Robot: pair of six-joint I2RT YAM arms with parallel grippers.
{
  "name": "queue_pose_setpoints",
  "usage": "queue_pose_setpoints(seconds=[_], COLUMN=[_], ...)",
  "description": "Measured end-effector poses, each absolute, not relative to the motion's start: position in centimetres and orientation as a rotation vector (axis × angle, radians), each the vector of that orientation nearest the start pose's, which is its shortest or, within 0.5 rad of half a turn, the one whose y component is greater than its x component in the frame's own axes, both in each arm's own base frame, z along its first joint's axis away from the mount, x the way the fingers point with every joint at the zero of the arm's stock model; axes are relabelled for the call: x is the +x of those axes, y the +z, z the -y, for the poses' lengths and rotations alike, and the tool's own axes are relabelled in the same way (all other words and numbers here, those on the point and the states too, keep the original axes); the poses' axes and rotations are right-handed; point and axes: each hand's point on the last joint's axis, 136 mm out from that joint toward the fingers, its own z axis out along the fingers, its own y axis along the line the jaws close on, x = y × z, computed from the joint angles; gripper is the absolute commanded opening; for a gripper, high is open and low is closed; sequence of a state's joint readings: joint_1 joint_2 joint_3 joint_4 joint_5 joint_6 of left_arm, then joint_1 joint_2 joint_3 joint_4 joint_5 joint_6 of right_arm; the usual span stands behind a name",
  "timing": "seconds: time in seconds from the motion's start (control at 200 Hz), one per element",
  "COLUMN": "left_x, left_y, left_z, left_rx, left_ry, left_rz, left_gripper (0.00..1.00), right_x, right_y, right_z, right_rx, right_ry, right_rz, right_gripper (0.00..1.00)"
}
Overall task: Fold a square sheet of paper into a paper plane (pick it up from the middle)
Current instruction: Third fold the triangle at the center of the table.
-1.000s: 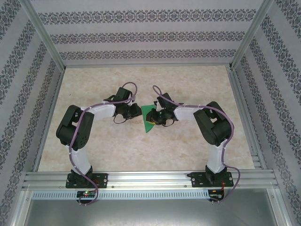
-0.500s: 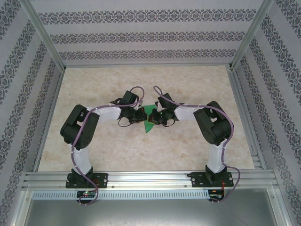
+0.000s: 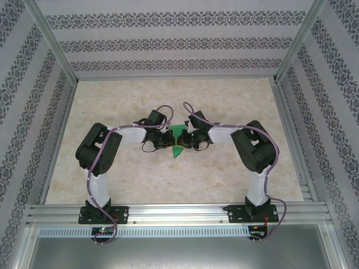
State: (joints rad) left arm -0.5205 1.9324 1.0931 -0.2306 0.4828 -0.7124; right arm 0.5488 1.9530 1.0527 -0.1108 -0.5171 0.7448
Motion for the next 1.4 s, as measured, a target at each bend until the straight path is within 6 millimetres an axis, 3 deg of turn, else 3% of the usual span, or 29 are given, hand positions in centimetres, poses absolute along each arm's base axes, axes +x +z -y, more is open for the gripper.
queue_pose_setpoints(seconds=[0.255, 0.49, 1.399], left_x=[33.3, 33.3, 33.2], left_y=[1.9, 1.9, 1.9], left_z=[28.4, 28.4, 28.2], left_rx=[-0.091, -0.092, -0.114], left_ry=[-0.976, -0.97, -0.936], left_rz=[-2.846, -2.843, -2.805], left_gripper=[0.02, 0.02, 0.02], right_x=[30.3, 29.1, 27.0], right_y=[3.1, 5.7, 1.9], right_z=[-29.4, -31.3, -31.1], right_rx=[-0.003, -0.116, -0.11], right_ry=[1.175, 1.259, 1.233], right_rz=[-2.765, -2.688, -2.797], right_gripper=[0.05, 0.05, 0.05])
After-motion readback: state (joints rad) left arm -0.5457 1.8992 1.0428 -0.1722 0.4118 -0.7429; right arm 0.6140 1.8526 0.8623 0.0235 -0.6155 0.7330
